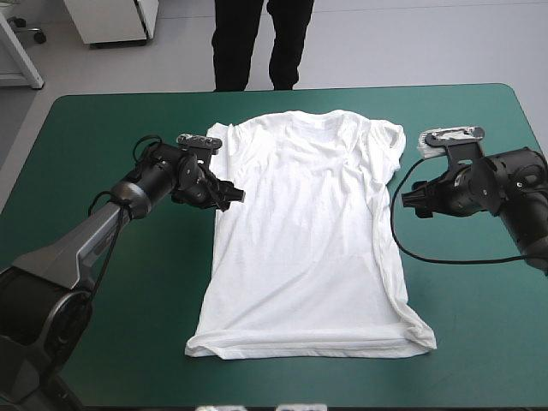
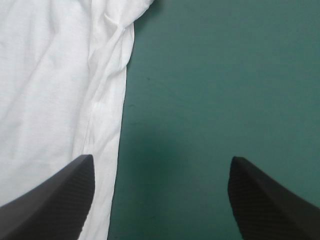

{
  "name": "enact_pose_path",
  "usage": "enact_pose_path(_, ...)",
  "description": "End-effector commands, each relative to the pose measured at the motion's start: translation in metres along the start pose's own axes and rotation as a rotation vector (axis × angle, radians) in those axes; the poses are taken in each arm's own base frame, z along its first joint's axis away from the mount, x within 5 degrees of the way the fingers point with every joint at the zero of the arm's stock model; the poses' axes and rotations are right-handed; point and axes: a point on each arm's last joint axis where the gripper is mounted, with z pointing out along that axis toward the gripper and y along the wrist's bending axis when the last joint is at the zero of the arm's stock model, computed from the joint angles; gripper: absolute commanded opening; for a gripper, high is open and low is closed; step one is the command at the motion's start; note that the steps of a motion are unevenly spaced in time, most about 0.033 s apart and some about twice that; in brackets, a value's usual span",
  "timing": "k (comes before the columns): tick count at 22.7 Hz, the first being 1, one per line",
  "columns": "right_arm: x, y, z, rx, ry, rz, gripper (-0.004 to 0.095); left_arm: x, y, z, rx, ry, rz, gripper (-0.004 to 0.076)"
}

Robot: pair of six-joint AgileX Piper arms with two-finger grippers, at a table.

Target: Fold the cloth

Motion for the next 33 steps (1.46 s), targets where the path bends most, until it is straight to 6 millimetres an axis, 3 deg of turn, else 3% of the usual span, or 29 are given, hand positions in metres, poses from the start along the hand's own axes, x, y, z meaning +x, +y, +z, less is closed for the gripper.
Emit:
enact_pose_path(1, -0.011, -0.002, -0.009, 0.009, -0.085, -0.015, 0.0702, -0.02, 0.0, -0.01, 0.018, -0.066, -0.018, 0.0504)
enact_pose_path(11, -0.021, 0.001, 0.014, 0.005, -0.092, -0.074, 0.0701, -0.026, -0.002, 0.037, 0.009, 0.096, -0.036, 0.0488)
enact_pose_path(15, -0.036, 0.003, 0.036, 0.001, -0.065, -0.113, 0.0669, -0.025, -0.005, 0.047, 0.028, 0.116, -0.053, 0.0295)
enact_pose_path(18, -0.056, 0.009, 0.068, -0.022, -0.023, -0.101, 0.0605, -0.022, -0.005, 0.058, 0.024, 0.139, -0.053, 0.0029)
enact_pose_path(19, -0.058, 0.01, 0.076, -0.03, -0.008, -0.096, 0.0604, -0.023, -0.005, 0.058, 0.024, 0.137, -0.053, -0.0011)
enact_pose_path(24, -0.07, 0.023, 0.128, -0.088, 0.073, -0.095, 0.0604, -0.023, -0.005, 0.06, 0.026, 0.129, -0.053, -0.0009)
enact_pose_path(28, -0.064, 0.027, 0.163, -0.103, 0.144, -0.081, 0.0604, -0.023, -0.005, 0.06, 0.025, 0.133, -0.053, -0.0009)
enact_pose_path(33, -0.053, 0.047, 0.195, -0.137, 0.216, -0.097, 0.0572, -0.023, -0.005, 0.059, 0.025, 0.135, -0.053, -0.0009)
